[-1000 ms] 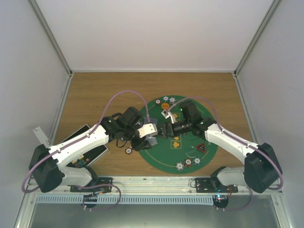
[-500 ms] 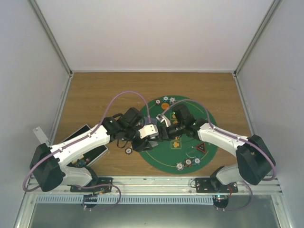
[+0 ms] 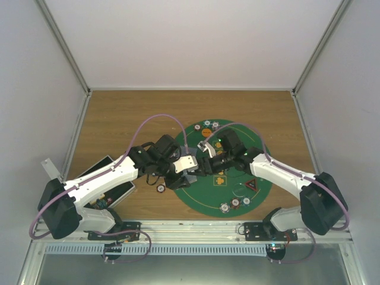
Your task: Distribute texas hold em gaming equipment
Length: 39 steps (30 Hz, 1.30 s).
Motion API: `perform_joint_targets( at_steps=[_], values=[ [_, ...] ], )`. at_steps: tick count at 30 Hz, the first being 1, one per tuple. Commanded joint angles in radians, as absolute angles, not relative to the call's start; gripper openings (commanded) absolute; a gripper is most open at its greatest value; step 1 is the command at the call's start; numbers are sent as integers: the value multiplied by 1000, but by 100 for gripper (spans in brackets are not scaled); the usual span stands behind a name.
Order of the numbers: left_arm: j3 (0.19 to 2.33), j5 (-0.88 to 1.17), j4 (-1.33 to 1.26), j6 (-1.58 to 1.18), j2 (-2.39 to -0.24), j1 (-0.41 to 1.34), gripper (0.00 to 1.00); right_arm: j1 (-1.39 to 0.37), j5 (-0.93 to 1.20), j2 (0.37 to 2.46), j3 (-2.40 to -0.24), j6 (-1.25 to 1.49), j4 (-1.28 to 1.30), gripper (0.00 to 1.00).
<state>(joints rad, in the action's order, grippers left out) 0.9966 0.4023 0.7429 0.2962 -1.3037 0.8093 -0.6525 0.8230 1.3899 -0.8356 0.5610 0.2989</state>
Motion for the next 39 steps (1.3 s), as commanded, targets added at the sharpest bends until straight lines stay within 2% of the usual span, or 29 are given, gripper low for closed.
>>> perform_joint_targets(
  at_steps=[1,6,10,14,22,27,39],
  values=[
    [991,410,693,296,-1296,818,53,-630,795,1331,-805,558,333,66],
    [991,406,693,296,-1295,818,53,-626,823,1323,-805,553,335,63],
    [994,398,696,298,-1297,818,53,-627,887,1324,-821,547,297,69],
    [995,398,696,298,-1298,818,53,-634,898,1338,-851,543,277,69],
    [995,396,697,298,-1291,818,53,-684,854,1411,-880,553,252,64],
    [992,391,699,298,-1287,818,53,-684,791,1439,-895,535,324,59],
    [989,378,699,301,-1283,818,53,-641,762,1391,-857,519,387,50]
  ],
)
